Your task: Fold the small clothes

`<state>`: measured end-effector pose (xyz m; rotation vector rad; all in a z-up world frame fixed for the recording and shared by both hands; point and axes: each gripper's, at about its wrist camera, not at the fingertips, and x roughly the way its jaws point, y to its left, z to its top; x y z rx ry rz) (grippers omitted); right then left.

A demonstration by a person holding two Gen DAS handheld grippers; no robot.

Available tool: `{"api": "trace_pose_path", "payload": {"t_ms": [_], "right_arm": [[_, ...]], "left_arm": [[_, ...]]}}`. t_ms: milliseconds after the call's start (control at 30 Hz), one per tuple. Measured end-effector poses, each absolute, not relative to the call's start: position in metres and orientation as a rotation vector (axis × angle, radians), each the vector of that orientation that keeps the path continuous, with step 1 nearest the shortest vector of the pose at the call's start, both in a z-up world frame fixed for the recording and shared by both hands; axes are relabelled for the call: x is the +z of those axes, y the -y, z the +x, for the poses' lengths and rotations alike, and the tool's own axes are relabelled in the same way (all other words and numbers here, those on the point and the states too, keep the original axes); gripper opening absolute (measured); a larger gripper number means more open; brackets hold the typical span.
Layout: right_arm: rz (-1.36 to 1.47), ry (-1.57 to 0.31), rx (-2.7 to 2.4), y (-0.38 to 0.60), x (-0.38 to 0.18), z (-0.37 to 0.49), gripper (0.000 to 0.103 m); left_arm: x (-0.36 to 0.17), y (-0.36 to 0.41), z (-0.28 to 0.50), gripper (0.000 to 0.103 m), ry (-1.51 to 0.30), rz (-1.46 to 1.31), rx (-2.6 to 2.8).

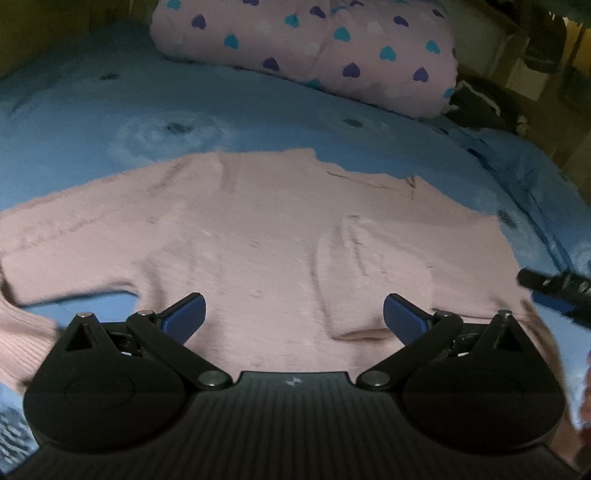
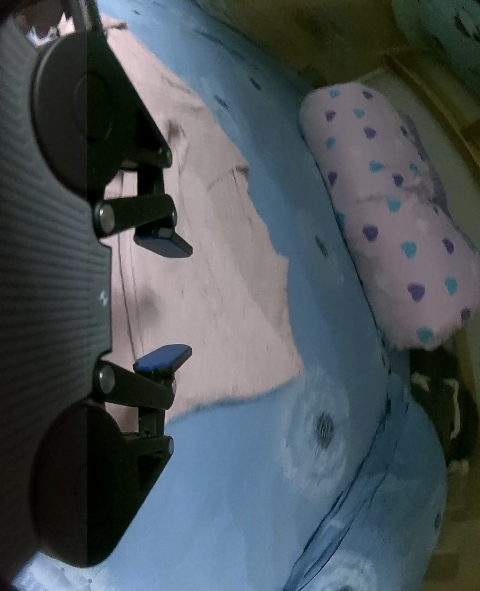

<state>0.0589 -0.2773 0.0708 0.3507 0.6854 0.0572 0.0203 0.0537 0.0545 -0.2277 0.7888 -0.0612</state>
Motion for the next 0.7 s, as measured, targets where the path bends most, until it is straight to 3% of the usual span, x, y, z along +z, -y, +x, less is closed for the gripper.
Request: {"api": "trace_pose_path", "payload": {"t_ms": [233, 367, 600, 633, 667, 700], "right_arm": [[0.363, -0.694, 0.009, 0.286, 0.077, 0.062, 0.056], [0.317, -0.705, 0.039, 0.278, 0.078, 0.059, 0.055], [0.377, -0.739, 0.065, 0.281, 0.078, 0.060, 0.055], [0.378, -0.738, 0.056, 0.282, 0.078, 0.060, 0.055], [0.377, -0.739, 0.044, 0.283, 0.078, 0.061, 0.055], [0.378, -0.742, 0.035, 0.285, 0.077, 0.061, 0.055]], "left_arm": [[0.049, -0.011, 0.041, 0.103, -0.784, -0.186, -0.046], [0.036, 0.003, 0.046, 0.090, -0.806, -0.155, -0.034], [0.025, -0.006, 0.043, 0.088, -0.800, -0.235, -0.057], [0.024, -0.006, 0.043, 0.086, -0.795, -0.234, -0.067], [0.024, -0.005, 0.042, 0.074, -0.782, -0.227, -0.090], [0.025, -0.004, 0.040, 0.057, -0.769, -0.217, -0.118]]}}
